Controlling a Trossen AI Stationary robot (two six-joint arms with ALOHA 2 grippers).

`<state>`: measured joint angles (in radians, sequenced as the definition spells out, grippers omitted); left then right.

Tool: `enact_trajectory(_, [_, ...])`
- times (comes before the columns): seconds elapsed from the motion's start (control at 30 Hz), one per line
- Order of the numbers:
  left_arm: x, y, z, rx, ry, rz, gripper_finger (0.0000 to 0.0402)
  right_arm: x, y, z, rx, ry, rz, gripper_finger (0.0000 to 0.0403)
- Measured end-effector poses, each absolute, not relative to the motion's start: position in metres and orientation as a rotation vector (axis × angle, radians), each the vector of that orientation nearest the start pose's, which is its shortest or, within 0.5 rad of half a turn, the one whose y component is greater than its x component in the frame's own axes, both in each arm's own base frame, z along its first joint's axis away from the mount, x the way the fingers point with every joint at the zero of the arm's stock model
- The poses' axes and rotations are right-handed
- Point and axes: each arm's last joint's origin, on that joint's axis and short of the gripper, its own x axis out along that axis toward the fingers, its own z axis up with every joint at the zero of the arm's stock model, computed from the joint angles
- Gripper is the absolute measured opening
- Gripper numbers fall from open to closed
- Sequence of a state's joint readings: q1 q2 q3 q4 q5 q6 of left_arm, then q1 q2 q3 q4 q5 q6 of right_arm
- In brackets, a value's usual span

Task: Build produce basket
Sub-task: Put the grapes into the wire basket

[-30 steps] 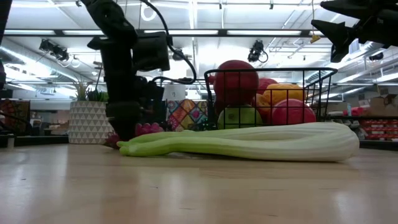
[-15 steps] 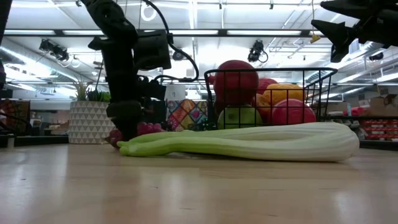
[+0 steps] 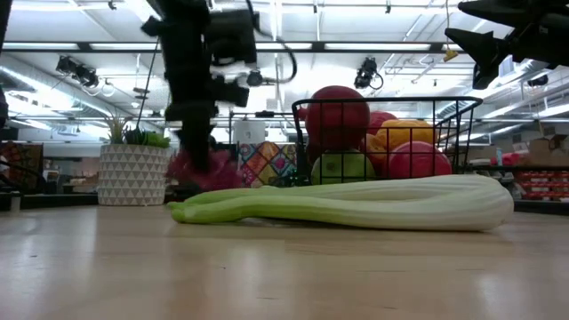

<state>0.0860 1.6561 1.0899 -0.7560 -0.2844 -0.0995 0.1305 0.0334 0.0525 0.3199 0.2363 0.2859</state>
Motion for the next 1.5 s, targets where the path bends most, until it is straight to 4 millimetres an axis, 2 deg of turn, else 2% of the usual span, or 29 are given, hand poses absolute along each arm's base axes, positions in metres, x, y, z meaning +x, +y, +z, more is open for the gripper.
enact_trajectory(0.27, [0.300, 0.033, 0.258, 0.056, 1.053, 0.366, 0.0142, 0.090, 0.005, 0.209, 0.345, -0.347, -0.056, 0.0187])
enact_trajectory(0.43, [0.295, 0.022, 0.295, 0.122, 0.825, 0.314, 0.0142, 0.091, 0.005, 0.209, 0.345, -0.347, -0.056, 0.0187])
enact_trajectory(0.63, [0.296, 0.008, 0.325, 0.257, 0.591, 0.236, 0.0142, 0.090, 0.005, 0.209, 0.345, -0.347, -0.055, 0.0187])
enact_trajectory(0.83, [0.306, -0.004, 0.330, 0.537, 0.514, 0.138, 0.0142, 0.091, 0.005, 0.209, 0.344, -0.346, -0.054, 0.0187])
enact_trajectory(1.07, [0.315, -0.012, 0.325, 0.947, 0.528, 0.057, 0.0141, 0.091, 0.005, 0.209, 0.344, -0.346, -0.055, 0.0187])
enact_trajectory(1.5, [0.331, -0.019, 0.316, 1.901, 0.548, -0.162, 0.0141, 0.090, 0.005, 0.209, 0.345, -0.348, -0.054, 0.0187])
